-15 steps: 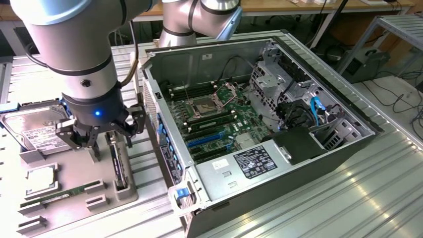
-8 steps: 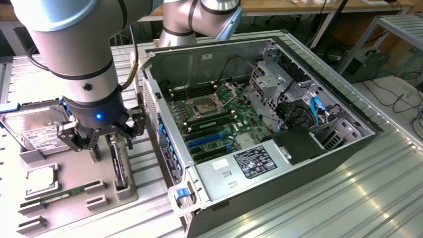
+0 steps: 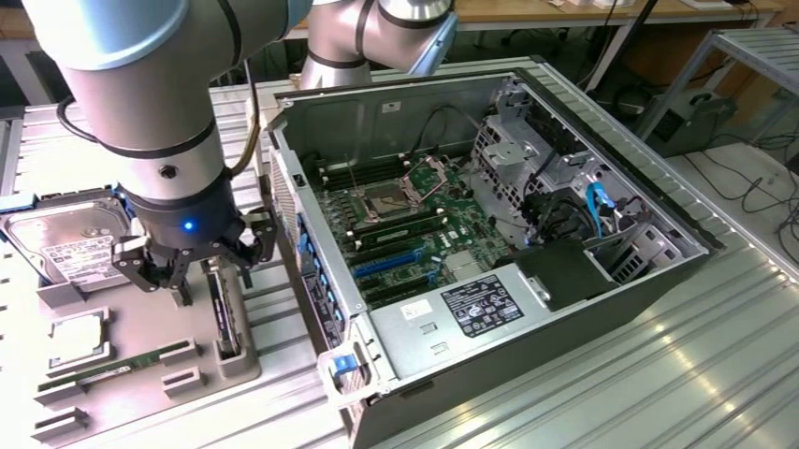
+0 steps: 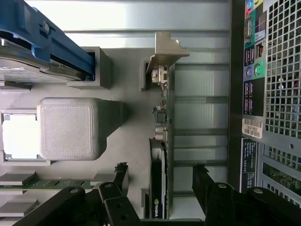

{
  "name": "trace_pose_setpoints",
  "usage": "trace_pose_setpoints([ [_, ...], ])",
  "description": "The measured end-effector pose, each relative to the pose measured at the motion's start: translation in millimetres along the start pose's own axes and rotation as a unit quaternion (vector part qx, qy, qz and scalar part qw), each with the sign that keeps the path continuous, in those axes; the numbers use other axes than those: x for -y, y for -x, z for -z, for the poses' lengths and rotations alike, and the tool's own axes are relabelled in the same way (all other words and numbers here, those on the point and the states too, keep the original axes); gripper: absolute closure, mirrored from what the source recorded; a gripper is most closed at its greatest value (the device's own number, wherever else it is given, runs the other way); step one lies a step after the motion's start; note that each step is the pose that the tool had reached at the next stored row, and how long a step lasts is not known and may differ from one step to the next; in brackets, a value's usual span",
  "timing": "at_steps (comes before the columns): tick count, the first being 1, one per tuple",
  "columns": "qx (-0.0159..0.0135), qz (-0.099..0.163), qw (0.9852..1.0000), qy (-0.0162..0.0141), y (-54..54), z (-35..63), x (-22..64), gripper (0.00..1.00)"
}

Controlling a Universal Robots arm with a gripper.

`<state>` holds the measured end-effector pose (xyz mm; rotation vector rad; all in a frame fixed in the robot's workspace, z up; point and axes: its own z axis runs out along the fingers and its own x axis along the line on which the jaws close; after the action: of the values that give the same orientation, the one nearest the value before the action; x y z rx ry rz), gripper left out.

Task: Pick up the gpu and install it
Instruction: 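Pick up the gpu and move the gpu toward the slot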

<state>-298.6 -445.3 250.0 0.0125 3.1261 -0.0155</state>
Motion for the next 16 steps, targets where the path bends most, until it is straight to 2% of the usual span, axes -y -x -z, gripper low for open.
trace_pose_setpoints([
  [2, 0.0000, 0.000, 1.0000, -0.0043, 0.0, -1.9, 0.0, 0.34],
  [8, 0.0001, 0.000, 1.0000, -0.0078, -0.1, -6.8, 0.0, 0.34],
  [12, 0.0002, 0.000, 0.9999, -0.0115, -0.1, -11.6, -0.1, 0.34],
  [16, 0.0002, 0.000, 0.9999, -0.0128, -0.2, -16.5, -0.2, 0.34],
])
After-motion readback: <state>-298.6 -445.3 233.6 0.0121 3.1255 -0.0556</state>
